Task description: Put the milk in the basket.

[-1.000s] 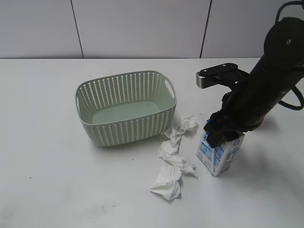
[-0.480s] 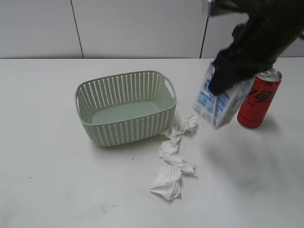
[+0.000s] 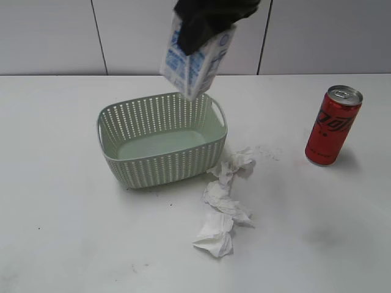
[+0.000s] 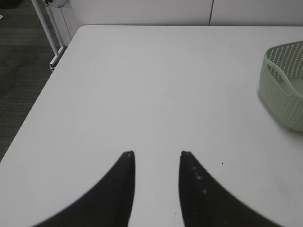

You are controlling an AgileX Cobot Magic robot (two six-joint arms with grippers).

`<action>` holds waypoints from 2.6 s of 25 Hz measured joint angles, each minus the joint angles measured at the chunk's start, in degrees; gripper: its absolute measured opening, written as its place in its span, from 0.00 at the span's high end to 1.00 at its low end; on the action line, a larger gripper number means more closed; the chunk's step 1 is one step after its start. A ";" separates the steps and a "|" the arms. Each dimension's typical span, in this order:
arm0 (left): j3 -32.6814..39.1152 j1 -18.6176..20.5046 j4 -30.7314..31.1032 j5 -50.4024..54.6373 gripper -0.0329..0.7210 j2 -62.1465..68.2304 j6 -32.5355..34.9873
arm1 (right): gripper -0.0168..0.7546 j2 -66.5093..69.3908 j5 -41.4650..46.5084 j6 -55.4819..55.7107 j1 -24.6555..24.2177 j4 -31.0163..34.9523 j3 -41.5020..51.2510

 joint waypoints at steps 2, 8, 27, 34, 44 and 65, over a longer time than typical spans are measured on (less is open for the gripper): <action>0.00 0.00 0.00 0.00 0.64 0.00 0.00 | 0.56 4.48 -1.22 0.00 1.92 -0.53 -2.62; 0.00 0.00 0.00 0.00 0.64 0.00 0.00 | 0.56 15.52 -6.94 0.00 3.70 -0.64 -5.06; 0.00 0.00 0.00 0.00 0.64 0.00 0.00 | 0.29 26.60 -11.12 1.00 3.70 -3.83 -6.22; 0.00 0.00 0.00 0.00 0.64 0.00 0.00 | 0.19 26.60 3.99 9.47 2.73 -5.55 -19.72; 0.00 0.00 0.00 0.00 0.64 0.00 0.00 | 0.21 24.79 9.25 15.50 -12.36 -8.48 -24.63; 0.00 0.00 0.00 0.00 0.64 0.00 0.00 | 0.21 -16.19 9.20 15.70 -30.83 -10.98 20.19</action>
